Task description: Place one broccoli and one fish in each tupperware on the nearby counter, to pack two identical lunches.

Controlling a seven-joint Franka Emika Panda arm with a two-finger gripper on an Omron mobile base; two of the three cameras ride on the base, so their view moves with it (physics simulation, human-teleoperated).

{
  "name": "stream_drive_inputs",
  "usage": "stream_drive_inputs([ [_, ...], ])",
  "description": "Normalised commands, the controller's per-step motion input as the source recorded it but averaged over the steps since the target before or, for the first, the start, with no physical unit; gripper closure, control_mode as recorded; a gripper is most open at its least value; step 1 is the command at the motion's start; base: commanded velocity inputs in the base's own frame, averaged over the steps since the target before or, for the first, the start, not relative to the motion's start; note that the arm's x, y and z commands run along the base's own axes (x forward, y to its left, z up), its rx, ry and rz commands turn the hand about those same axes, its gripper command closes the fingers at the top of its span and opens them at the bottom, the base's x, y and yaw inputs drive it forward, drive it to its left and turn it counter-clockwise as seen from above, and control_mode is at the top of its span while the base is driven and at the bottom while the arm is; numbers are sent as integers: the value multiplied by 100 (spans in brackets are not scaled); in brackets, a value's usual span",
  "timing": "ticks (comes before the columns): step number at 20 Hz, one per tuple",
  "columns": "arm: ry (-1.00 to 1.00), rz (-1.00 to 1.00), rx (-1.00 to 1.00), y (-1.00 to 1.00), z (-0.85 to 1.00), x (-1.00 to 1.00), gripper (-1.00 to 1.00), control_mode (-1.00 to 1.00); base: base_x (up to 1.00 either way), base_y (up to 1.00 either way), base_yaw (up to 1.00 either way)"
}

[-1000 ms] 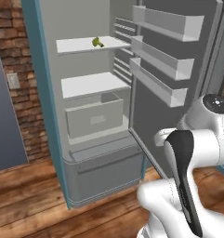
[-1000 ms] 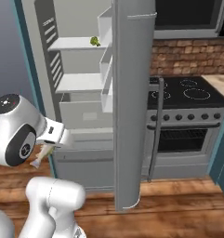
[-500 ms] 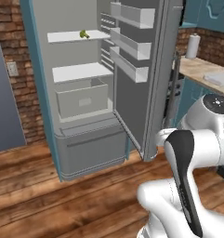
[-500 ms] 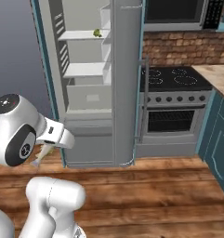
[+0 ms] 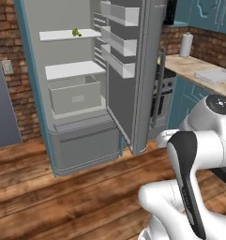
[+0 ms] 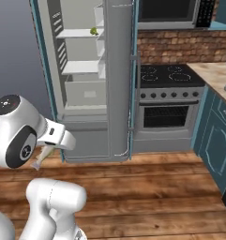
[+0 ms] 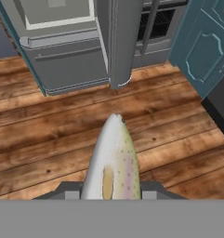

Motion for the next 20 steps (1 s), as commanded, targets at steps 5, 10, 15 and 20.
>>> stream_drive_inputs([
  [5, 0, 0, 0, 0, 0, 0, 100, 100, 0, -100, -2],
  [10, 0, 0, 0, 0, 0, 0, 100, 100, 0, -97, -26],
  [15, 0, 0, 0, 0, 0, 0, 100, 100, 0, -90, -37],
  [20, 0, 0, 0, 0, 0, 0, 100, 100, 2, -85, -34],
])
